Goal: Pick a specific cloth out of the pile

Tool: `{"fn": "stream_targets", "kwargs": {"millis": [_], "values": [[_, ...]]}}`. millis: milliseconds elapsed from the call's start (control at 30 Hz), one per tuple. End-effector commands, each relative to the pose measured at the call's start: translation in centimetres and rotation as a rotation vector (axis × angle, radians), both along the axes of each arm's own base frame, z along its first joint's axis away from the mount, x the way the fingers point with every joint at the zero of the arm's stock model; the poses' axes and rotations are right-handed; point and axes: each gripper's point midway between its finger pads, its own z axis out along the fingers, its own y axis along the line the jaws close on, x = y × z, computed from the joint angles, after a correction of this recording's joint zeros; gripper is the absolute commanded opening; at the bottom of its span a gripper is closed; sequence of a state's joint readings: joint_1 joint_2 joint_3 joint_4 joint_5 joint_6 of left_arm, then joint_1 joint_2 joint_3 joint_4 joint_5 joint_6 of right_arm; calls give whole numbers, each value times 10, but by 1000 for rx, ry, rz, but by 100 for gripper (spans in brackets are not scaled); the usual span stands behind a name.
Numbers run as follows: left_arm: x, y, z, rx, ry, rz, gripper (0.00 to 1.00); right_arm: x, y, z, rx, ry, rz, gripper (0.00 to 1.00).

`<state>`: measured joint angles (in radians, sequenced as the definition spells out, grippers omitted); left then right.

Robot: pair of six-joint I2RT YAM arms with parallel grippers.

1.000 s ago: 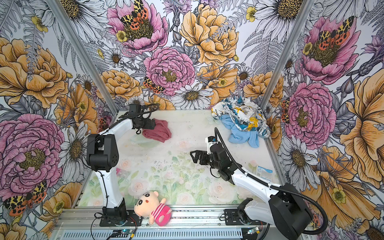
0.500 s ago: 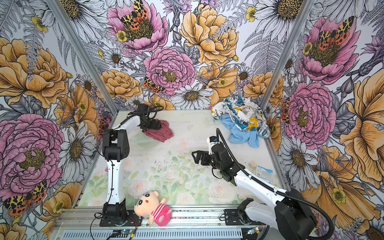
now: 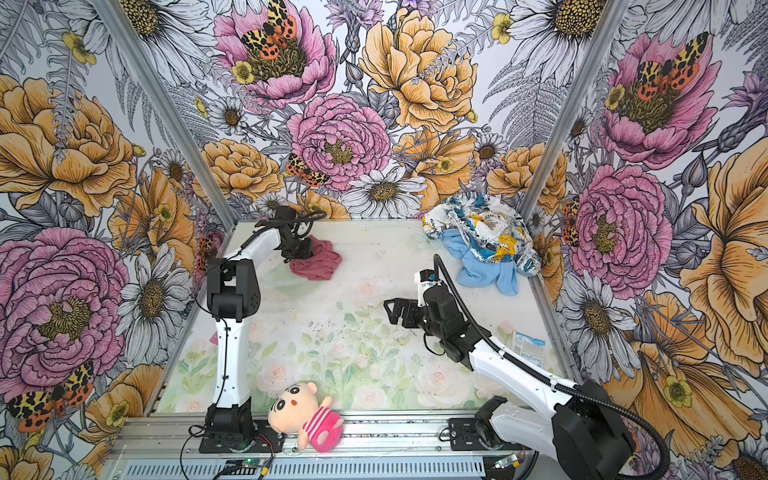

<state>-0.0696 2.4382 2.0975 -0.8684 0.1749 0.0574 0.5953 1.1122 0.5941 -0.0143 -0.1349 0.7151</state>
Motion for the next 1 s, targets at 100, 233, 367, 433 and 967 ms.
{"fn": "stream_targets", "kwargs": {"millis": [100, 233, 367, 433, 967], "values": [[-13, 29, 24, 118, 12, 41, 0, -1, -1, 22, 20, -59, 1, 99], [-7, 44, 83, 212, -110, 96, 0, -1, -3, 21, 12, -68, 0, 100], [-13, 40, 127, 263, -201, 111, 0, 0, -1, 23, 27, -68, 12, 99], [-17, 34, 146, 262, -246, 117, 0, 1, 0, 32, 76, -71, 24, 99], [25, 57, 119, 204, -250, 169, 0, 6, -3, 58, 98, -116, 21, 99]]}}
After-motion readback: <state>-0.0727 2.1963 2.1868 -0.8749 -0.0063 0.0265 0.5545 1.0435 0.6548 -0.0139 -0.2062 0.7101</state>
